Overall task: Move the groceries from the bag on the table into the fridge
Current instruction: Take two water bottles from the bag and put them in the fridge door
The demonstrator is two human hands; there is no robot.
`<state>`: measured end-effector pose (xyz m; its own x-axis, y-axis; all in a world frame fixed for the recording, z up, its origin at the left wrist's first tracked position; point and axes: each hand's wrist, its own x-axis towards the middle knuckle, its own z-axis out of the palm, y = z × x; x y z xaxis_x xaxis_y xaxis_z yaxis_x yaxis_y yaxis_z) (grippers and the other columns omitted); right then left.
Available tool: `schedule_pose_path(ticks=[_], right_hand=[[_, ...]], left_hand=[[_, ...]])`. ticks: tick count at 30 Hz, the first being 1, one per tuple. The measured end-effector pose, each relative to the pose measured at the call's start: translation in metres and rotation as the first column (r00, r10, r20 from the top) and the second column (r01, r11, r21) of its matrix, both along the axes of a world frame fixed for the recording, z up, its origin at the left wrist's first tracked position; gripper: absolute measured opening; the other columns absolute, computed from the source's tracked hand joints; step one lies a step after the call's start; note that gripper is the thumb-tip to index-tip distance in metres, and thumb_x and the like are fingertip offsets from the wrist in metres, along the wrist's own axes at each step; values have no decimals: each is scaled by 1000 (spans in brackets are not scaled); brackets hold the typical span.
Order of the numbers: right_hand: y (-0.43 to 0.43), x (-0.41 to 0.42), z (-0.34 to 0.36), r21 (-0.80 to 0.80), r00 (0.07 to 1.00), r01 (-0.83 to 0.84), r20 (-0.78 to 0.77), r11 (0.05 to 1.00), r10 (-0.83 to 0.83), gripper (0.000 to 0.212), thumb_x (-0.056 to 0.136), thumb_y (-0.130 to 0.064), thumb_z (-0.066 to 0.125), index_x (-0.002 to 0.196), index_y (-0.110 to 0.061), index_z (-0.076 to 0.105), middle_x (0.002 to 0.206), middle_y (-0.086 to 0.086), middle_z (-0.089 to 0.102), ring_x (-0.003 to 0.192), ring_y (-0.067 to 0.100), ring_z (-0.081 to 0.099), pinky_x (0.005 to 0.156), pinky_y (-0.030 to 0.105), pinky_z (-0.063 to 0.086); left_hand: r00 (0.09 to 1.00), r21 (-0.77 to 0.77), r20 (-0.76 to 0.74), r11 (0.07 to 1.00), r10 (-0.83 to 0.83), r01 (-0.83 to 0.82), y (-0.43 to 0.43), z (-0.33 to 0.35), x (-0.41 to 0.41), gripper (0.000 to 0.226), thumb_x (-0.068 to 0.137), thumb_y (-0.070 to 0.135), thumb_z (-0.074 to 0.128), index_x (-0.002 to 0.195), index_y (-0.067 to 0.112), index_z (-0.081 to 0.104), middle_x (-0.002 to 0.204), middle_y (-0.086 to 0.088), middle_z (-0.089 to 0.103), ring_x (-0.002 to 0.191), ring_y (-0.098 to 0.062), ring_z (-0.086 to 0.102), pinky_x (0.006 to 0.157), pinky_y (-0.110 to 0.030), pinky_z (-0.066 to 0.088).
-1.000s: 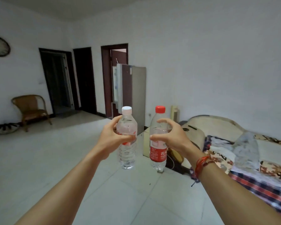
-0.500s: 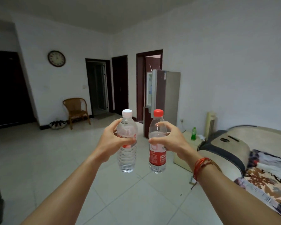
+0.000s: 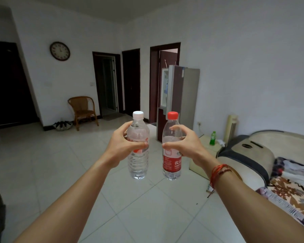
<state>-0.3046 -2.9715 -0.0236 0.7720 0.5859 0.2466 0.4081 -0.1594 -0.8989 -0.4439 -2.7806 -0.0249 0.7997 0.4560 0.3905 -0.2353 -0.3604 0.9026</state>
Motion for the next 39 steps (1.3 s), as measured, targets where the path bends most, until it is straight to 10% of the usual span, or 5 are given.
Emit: schedule_pose_path(ticks=[30,39], right_hand=[[274,405,-26,-30,999,-48,-23,998,47,64,63,-27,93,118,-36,60,114,-4,63,97,17,65,68,30,53],[403,512,-35,-30,999,-37,-7,999,37,66,62,-27,93,120,-32,62,112,-11,61,97,14,66,84,44,60]], left_hand=[[992,-16,-58,993,112,-113,261,-25,391,72,64,10,89,123,37,56,106,11,69,95,-2,67,68,-18,54],[994,7,-56,996,91,-91,393,-41,502,71,64,10,89,122,37,57,106,11,68,94,0,66,65,-14,53]])
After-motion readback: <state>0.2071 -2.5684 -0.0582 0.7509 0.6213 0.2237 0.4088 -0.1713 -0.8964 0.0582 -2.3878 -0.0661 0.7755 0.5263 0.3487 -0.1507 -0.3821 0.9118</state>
